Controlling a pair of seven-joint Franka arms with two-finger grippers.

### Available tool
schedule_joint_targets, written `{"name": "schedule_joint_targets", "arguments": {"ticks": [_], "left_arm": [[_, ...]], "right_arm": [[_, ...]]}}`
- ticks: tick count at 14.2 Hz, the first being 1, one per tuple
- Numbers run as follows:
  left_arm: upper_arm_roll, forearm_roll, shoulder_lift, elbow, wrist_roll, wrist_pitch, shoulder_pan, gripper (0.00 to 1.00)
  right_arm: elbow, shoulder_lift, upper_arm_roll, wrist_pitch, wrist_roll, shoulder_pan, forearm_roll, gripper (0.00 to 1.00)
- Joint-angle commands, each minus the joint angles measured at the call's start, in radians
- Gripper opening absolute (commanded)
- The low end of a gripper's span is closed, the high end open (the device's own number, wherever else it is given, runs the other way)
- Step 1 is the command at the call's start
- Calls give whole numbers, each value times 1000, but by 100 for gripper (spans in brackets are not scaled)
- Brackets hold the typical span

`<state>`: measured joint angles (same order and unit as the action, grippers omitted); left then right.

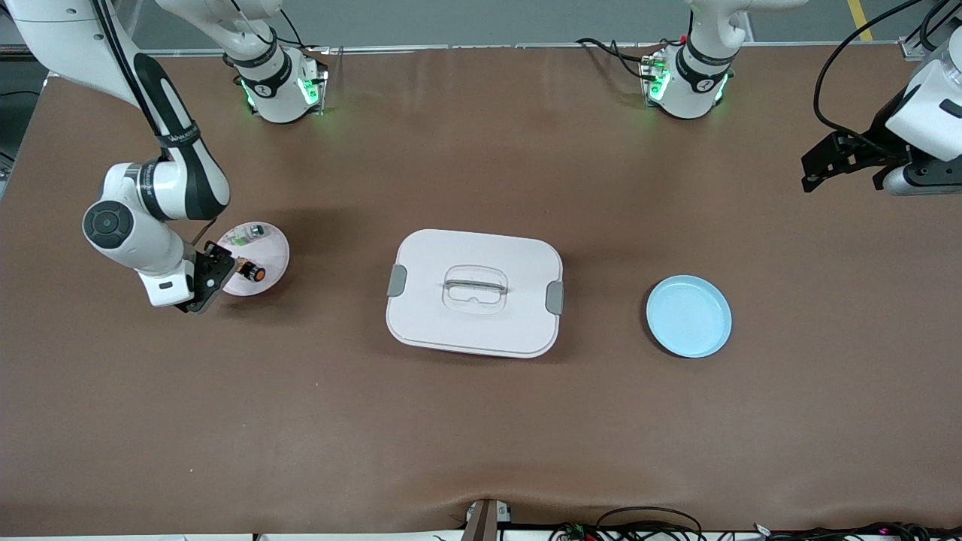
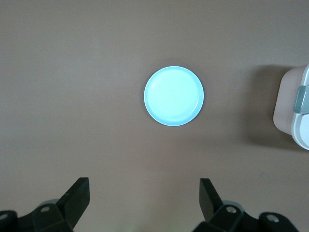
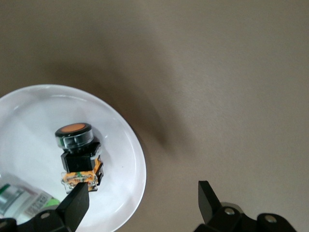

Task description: Transfer orange switch to right arm and place

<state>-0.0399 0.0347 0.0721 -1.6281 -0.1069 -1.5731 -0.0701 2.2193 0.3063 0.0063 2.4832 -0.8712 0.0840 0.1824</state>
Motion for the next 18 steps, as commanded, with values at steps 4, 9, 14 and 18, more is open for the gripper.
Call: {"name": "schedule_joint_targets", "arguments": {"ticks": [4,9,14,18], "left_arm": [[-5,-22,6,2,21,1,-8,100],[-3,-22,3,13,23,-1,3,100],[-2,-21,-8,22,24,1,4,100],[3,-22,-8,24,24,1,6,100]], "right_arm": [[30,-38,11,-4,618,14,12,100],[30,-59,11,6,969,16,12,100],[28,-124,11,3,962,22,12,100],[26,-168,15,-6,957,33,12,100]]}}
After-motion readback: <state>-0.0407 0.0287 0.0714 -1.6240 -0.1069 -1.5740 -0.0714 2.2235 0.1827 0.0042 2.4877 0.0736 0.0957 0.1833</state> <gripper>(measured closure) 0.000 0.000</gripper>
